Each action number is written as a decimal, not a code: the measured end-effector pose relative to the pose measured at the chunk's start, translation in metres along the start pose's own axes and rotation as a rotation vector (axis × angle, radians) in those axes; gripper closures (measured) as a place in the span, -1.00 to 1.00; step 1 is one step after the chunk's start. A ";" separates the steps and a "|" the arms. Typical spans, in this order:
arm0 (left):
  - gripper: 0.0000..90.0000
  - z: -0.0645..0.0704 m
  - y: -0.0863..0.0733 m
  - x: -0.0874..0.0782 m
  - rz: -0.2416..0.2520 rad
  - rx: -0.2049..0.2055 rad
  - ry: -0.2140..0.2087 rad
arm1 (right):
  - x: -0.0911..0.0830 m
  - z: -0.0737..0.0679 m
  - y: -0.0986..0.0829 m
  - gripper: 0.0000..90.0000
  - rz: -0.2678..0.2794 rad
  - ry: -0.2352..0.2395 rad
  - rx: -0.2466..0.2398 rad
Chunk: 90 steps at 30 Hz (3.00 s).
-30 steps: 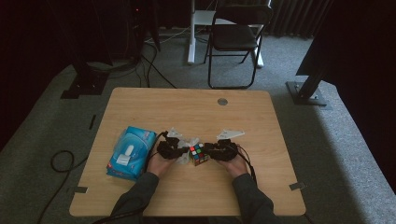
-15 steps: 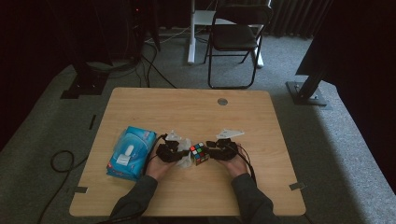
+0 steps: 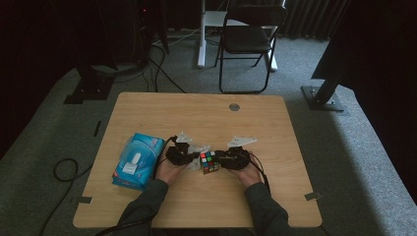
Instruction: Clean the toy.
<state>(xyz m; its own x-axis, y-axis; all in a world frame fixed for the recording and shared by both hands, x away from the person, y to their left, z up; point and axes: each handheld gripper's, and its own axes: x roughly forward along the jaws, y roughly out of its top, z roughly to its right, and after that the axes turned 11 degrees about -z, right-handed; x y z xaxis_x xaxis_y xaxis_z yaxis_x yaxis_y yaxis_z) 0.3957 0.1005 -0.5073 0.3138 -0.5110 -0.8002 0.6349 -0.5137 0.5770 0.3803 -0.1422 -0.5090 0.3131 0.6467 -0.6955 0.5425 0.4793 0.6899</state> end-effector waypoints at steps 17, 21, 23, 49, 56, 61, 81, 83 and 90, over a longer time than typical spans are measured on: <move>0.86 0.022 -0.013 -0.007 0.000 0.047 -0.072 | -0.001 -0.001 0.002 0.26 0.005 -0.098 0.028; 0.86 0.026 -0.015 -0.008 -0.006 0.065 -0.063 | -0.001 -0.001 0.002 0.28 0.003 -0.118 0.048; 0.86 0.024 -0.016 -0.008 -0.002 0.053 -0.056 | -0.001 -0.001 0.002 0.29 0.006 -0.118 0.050; 0.83 0.024 -0.010 -0.011 0.028 0.055 -0.042 | -0.001 0.001 0.001 0.48 0.008 -0.072 0.070; 0.86 0.037 -0.001 -0.037 0.133 0.105 -0.106 | -0.001 0.001 0.001 0.48 0.008 -0.070 0.071; 0.85 0.029 -0.001 -0.025 0.098 0.066 -0.127 | -0.001 0.001 0.001 0.48 0.009 -0.071 0.071; 0.89 0.016 -0.011 0.001 -0.025 0.017 -0.055 | -0.001 0.001 0.001 0.48 0.010 -0.072 0.070; 0.89 0.016 -0.014 0.006 -0.046 0.018 -0.051 | -0.001 0.001 0.001 0.48 0.011 -0.071 0.071; 0.89 0.019 -0.021 0.019 -0.102 0.039 -0.037 | -0.001 0.001 0.001 0.48 0.011 -0.071 0.070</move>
<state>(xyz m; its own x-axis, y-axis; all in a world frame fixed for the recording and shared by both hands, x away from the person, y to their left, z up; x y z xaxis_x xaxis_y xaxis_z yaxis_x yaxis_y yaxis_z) 0.3754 0.0882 -0.5316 0.2216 -0.4795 -0.8491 0.6342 -0.5906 0.4990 0.3810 -0.1430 -0.5078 0.3727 0.6071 -0.7018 0.5910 0.4278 0.6839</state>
